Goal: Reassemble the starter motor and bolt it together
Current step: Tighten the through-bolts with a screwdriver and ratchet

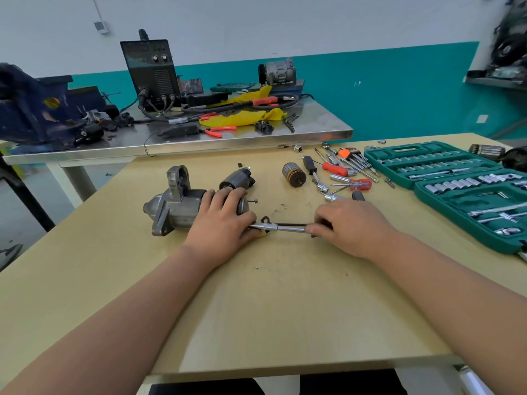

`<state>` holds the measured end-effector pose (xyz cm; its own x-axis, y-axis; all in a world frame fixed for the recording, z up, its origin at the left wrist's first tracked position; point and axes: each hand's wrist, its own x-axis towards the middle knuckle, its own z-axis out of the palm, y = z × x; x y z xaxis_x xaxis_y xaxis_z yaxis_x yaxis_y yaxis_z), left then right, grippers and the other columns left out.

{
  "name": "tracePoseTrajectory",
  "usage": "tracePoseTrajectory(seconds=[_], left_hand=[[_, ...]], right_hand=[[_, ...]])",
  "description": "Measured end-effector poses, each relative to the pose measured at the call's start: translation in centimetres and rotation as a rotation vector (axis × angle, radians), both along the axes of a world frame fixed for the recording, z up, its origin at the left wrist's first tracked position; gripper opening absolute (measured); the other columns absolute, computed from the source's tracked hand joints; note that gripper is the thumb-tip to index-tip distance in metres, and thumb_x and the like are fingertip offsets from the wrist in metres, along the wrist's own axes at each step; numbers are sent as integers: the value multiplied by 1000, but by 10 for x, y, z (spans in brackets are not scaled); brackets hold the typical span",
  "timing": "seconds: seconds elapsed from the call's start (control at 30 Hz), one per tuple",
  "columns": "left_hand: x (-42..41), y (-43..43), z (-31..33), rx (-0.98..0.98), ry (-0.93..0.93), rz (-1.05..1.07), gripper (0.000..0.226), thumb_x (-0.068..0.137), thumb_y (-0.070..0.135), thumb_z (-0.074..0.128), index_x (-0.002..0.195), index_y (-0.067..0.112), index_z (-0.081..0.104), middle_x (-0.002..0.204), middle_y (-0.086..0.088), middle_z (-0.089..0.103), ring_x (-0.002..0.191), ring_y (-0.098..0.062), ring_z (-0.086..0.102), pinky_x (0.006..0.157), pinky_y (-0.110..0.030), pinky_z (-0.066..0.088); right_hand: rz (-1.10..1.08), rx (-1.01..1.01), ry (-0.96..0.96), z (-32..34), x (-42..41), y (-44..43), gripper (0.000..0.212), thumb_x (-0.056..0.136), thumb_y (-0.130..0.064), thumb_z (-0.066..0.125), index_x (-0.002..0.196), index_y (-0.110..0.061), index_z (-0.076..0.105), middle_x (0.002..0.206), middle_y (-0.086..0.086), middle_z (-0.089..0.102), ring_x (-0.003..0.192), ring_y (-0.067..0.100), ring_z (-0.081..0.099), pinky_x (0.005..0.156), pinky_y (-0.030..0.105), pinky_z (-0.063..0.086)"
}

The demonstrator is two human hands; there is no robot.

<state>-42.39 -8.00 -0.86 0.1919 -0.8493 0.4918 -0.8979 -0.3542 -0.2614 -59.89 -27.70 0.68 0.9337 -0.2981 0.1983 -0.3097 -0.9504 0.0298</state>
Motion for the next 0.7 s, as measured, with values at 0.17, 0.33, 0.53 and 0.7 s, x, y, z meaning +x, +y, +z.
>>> tracePoseTrajectory(seconds=[0.17, 0.33, 0.53, 0.7], left_hand=[[-1, -1, -2, -17, -10, -6, 23, 82, 36, 77, 90, 14, 76, 122, -25, 61, 114, -48, 57, 96, -64, 41], [-23, -9, 3, -21, 24, 2, 46, 75, 38, 81, 112, 13, 70, 125, -20, 61, 125, -48, 51, 103, -72, 29], [-96, -76, -2, 73, 294, -138, 64, 96, 48, 50, 149, 18, 32, 126, -8, 56, 109, -32, 56, 88, -41, 43], [-85, -85, 1, 207, 402, -126, 39, 102, 45, 40, 131, 19, 46, 120, -8, 50, 105, -30, 55, 74, -35, 38]], right_hand=[[75, 108, 8, -7, -12, -5, 33, 91, -54, 52, 115, -32, 53, 108, -12, 51, 96, 6, 49, 75, 22, 44], [106, 130, 41, -7, -9, -10, 37, 101, -45, 36, 125, -29, 59, 111, -13, 58, 98, 4, 42, 82, 22, 36], [-94, 298, -270, -5, -13, -10, 15, 96, -32, 47, 96, -22, 57, 94, -4, 54, 94, 20, 54, 78, 33, 42], [-619, 371, -68, 1, -37, -28, 53, 94, -58, 41, 73, -13, 59, 66, 4, 58, 63, 20, 56, 51, 30, 34]])
